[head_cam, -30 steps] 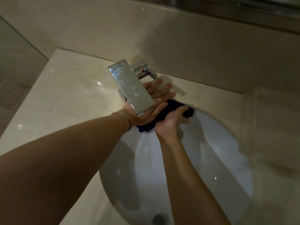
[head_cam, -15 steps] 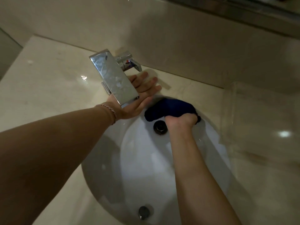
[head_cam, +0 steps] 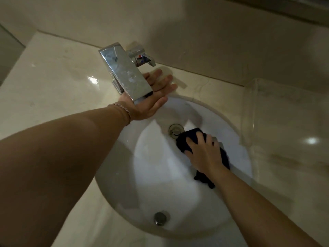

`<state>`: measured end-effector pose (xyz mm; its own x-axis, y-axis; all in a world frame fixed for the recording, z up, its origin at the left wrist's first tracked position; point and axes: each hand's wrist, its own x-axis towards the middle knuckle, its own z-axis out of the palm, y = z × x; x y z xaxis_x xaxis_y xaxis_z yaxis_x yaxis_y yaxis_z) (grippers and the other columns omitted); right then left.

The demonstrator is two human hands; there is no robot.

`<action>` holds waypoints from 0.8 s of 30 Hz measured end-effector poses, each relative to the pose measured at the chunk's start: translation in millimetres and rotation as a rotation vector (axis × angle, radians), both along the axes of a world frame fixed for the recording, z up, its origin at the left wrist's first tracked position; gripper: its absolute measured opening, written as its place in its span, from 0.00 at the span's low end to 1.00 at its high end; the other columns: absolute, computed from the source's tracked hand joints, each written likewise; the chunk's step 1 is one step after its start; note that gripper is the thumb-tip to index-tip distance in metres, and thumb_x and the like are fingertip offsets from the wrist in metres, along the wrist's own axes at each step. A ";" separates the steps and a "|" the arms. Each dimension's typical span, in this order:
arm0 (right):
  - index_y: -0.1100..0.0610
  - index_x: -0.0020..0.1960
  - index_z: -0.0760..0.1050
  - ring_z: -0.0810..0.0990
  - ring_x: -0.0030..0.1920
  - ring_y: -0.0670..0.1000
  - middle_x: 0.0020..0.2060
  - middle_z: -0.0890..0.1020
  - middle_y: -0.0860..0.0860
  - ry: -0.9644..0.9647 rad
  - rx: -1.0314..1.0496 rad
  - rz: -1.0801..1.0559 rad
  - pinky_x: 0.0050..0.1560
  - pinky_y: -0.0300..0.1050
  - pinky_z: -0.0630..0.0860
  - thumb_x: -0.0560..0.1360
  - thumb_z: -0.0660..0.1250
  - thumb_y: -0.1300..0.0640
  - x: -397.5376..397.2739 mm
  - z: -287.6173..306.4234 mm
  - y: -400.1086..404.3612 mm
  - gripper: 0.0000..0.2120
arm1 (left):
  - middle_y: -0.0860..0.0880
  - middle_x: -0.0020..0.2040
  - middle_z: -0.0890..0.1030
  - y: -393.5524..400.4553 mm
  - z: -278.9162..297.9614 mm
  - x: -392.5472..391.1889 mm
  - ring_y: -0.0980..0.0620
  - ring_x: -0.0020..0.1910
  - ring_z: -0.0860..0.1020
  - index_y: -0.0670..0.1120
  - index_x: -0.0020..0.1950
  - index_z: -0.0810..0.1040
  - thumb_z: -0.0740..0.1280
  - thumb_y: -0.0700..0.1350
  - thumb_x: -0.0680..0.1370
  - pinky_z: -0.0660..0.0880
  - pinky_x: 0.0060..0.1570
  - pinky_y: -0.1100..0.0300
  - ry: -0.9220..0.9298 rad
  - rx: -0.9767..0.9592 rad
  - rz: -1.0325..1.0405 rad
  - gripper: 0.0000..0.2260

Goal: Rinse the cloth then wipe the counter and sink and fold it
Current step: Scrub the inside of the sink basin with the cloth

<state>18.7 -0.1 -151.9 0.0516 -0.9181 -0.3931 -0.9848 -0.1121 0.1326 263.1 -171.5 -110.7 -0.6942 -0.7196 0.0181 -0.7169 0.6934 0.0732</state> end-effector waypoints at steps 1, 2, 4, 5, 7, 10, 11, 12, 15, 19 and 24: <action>0.45 0.76 0.64 0.70 0.64 0.64 0.74 0.65 0.55 0.036 0.059 0.028 0.60 0.59 0.67 0.80 0.56 0.36 -4.7 -1.7 6.4 0.28 | 0.51 0.84 0.55 1.6 1.2 -1.0 0.43 0.82 0.51 0.54 0.83 0.55 0.46 0.57 0.85 0.51 0.79 0.44 -0.007 0.006 0.000 0.25; 0.44 0.78 0.61 0.70 0.65 0.64 0.76 0.63 0.54 0.039 0.084 0.041 0.60 0.59 0.67 0.80 0.54 0.33 -7.8 -2.4 10.8 0.30 | 0.51 0.84 0.54 2.6 2.5 -1.6 0.43 0.83 0.51 0.54 0.83 0.55 0.45 0.59 0.85 0.50 0.79 0.44 -0.010 0.015 -0.005 0.26; 0.44 0.76 0.66 0.74 0.60 0.63 0.73 0.69 0.53 0.064 0.102 0.092 0.55 0.58 0.69 0.78 0.51 0.31 -10.9 -0.5 19.7 0.31 | 0.51 0.84 0.54 3.4 5.9 -1.8 0.43 0.83 0.50 0.54 0.83 0.55 0.46 0.61 0.84 0.49 0.79 0.44 -0.010 0.039 -0.008 0.28; 0.44 0.73 0.70 0.76 0.56 0.62 0.69 0.73 0.53 0.090 0.117 0.128 0.52 0.57 0.70 0.76 0.53 0.31 -12.1 2.5 23.3 0.31 | 0.51 0.84 0.53 3.5 7.1 -1.9 0.43 0.83 0.49 0.54 0.83 0.55 0.47 0.61 0.84 0.49 0.79 0.44 -0.004 0.051 0.003 0.28; 0.46 0.68 0.76 0.78 0.50 0.60 0.61 0.79 0.53 0.117 0.086 0.212 0.46 0.54 0.72 0.73 0.62 0.32 -20.4 10.4 31.0 0.29 | 0.49 0.84 0.52 9.7 9.2 -5.7 0.42 0.83 0.48 0.52 0.84 0.53 0.48 0.61 0.83 0.48 0.79 0.41 -0.020 0.052 0.040 0.30; 0.47 0.65 0.78 0.79 0.48 0.57 0.55 0.80 0.52 0.144 0.120 0.348 0.43 0.53 0.72 0.70 0.70 0.35 -42.5 24.5 43.5 0.27 | 0.42 0.83 0.52 56.5 0.9 -19.9 0.40 0.82 0.46 0.45 0.83 0.51 0.44 0.60 0.83 0.46 0.79 0.39 -0.028 0.075 0.143 0.32; 0.47 0.68 0.75 0.78 0.53 0.58 0.59 0.78 0.53 0.127 0.176 0.385 0.48 0.53 0.71 0.73 0.67 0.36 -48.4 29.5 42.9 0.27 | 0.40 0.83 0.54 82.5 -6.1 -25.6 0.41 0.82 0.48 0.43 0.83 0.55 0.45 0.60 0.83 0.47 0.79 0.39 0.011 0.098 0.144 0.32; 0.47 0.72 0.69 0.74 0.60 0.58 0.64 0.74 0.53 0.101 0.218 0.400 0.54 0.54 0.69 0.77 0.63 0.38 -52.9 31.3 38.0 0.26 | 0.41 0.83 0.56 110.4 -14.1 -31.5 0.42 0.82 0.49 0.42 0.82 0.58 0.46 0.59 0.84 0.47 0.79 0.39 0.033 0.136 0.116 0.31; 0.48 0.75 0.61 0.65 0.68 0.60 0.71 0.64 0.54 0.182 0.169 0.329 0.62 0.56 0.65 0.81 0.59 0.45 -51.7 29.1 17.2 0.23 | 0.44 0.84 0.45 186.3 -36.6 -46.7 0.43 0.82 0.38 0.45 0.84 0.50 0.40 0.60 0.83 0.42 0.79 0.38 -0.173 0.383 0.120 0.32; 0.49 0.76 0.58 0.65 0.67 0.61 0.73 0.61 0.55 0.261 0.123 0.219 0.63 0.56 0.66 0.78 0.64 0.50 -45.1 22.0 4.7 0.29 | 0.47 0.82 0.34 226.6 -60.1 -55.6 0.40 0.80 0.33 0.48 0.82 0.36 0.43 0.63 0.84 0.40 0.78 0.37 -0.247 0.555 0.251 0.33; 0.51 0.75 0.63 0.67 0.66 0.58 0.70 0.69 0.53 0.225 0.191 0.263 0.63 0.56 0.67 0.83 0.52 0.42 -49.3 32.6 33.1 0.23 | 0.51 0.81 0.31 233.1 -71.3 -47.7 0.43 0.79 0.29 0.52 0.82 0.34 0.37 0.68 0.80 0.35 0.77 0.41 -0.189 0.562 0.264 0.35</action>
<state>-30.5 33.0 -119.3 0.1679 -0.7942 -0.5840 -0.8680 -0.4000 0.2943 215.3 61.6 -182.0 -0.4467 -0.7309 -0.5160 -0.8941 0.3846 0.2292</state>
